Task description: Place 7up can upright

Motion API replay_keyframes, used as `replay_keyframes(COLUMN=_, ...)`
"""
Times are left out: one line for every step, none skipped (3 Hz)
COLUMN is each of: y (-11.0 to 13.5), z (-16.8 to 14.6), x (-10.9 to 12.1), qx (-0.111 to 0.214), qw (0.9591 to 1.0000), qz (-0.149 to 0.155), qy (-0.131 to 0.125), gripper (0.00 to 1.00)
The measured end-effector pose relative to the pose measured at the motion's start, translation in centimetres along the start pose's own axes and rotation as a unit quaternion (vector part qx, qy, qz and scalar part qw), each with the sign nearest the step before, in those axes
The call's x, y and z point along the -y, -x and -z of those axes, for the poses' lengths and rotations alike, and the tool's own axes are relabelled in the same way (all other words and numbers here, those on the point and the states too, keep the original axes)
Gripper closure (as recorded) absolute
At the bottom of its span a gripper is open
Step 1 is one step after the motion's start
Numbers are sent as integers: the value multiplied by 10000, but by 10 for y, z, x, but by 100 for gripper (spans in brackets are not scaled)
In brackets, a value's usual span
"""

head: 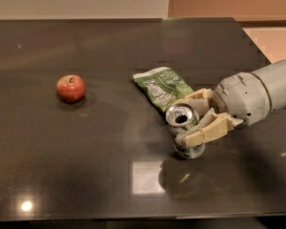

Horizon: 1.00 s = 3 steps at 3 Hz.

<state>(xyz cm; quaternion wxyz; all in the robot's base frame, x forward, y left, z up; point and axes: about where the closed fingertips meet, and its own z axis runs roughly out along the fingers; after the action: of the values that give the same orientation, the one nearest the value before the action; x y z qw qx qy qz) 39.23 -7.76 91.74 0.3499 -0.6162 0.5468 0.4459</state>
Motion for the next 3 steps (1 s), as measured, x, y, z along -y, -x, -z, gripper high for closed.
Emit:
replay_keyframes(y=-8, z=8, x=7, qx=573, qw=9982, qz=-183, qy=-35, gripper=100)
replay_keyframes(y=-13, z=14, x=12, qx=1007, qw=9945, qz=-291, qy=-76, gripper=82)
replay_keyframes(y=-18, z=19, x=15, qx=1300, qw=9908, qz=-375, qy=-86, gripper=58)
